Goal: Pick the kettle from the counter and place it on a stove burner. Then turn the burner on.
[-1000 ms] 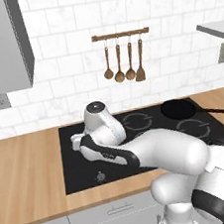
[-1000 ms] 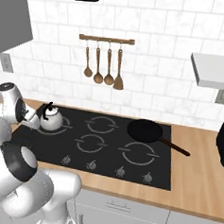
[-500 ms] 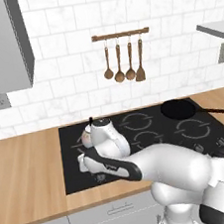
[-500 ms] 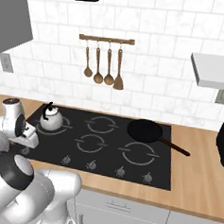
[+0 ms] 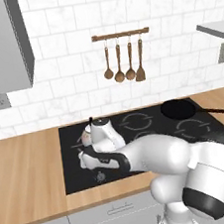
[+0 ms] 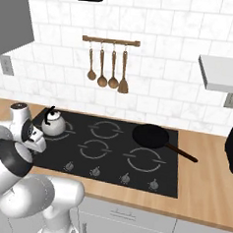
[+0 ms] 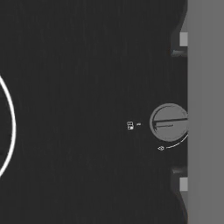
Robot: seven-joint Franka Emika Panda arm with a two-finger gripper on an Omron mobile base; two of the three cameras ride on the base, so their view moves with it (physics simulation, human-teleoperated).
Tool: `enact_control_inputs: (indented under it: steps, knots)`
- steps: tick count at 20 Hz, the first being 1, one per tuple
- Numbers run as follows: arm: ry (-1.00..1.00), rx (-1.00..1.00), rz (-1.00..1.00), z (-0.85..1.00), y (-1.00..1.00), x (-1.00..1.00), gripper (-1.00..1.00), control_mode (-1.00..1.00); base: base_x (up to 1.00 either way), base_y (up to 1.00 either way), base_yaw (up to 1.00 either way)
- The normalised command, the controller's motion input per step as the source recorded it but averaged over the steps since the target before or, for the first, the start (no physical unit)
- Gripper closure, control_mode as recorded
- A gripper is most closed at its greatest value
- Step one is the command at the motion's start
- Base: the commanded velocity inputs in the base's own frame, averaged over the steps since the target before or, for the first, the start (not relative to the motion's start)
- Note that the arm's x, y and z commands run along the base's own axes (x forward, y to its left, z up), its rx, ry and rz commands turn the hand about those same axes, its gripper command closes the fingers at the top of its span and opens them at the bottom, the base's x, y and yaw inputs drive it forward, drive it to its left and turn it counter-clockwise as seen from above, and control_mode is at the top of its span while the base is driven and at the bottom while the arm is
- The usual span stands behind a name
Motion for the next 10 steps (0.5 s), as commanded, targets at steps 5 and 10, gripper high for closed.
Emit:
enact_control_inputs:
  steps: [5, 10]
  knots:
    - [0.01, -0.02, 0.0, -0.13, 0.0, 0.02, -1.0, -1.0, 0.0, 0.0, 0.0]
    - [0.0, -0.09, 0.0, -0.48, 0.08, 0.0, -1.0, -1.0, 0.0, 0.0, 0.0]
